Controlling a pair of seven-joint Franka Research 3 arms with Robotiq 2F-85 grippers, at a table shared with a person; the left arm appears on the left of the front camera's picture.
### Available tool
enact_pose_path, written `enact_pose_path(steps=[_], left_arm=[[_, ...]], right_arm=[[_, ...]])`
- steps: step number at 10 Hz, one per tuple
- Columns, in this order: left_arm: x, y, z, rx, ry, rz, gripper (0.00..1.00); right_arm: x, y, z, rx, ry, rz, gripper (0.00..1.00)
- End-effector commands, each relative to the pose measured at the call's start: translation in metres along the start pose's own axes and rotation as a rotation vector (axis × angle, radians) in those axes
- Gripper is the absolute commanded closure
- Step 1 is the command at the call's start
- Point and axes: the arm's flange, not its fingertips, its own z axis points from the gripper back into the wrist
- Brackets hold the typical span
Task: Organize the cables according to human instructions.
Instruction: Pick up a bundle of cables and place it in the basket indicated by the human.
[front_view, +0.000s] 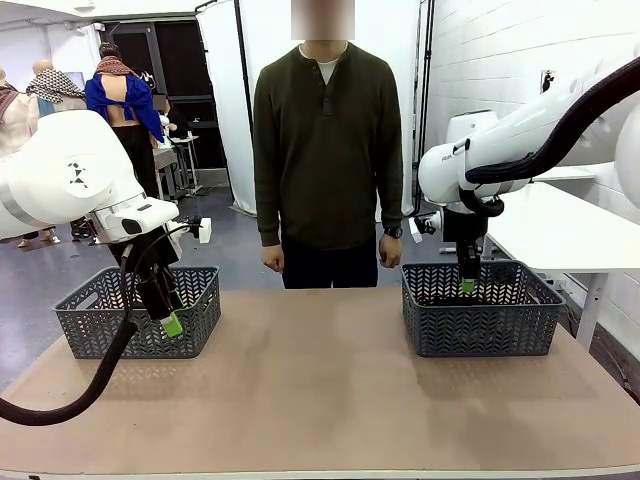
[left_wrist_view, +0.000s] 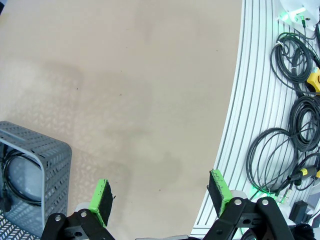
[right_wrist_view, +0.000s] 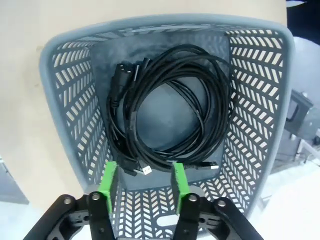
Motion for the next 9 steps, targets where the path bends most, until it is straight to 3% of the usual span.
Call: enact_pose_path(steps=[1, 9], left_arm=[[0.0, 0.0, 0.0, 0.009, -0.005, 0.002, 0.0], [0.0, 0.0, 0.0, 0.009, -0.005, 0.002, 0.0]], right_arm=[[-0.001, -0.008, 0.006, -0.015, -0.015, 0.001, 0.0], [-0.004, -0.006, 0.019, -0.01, -0.006, -0.012, 0.0]])
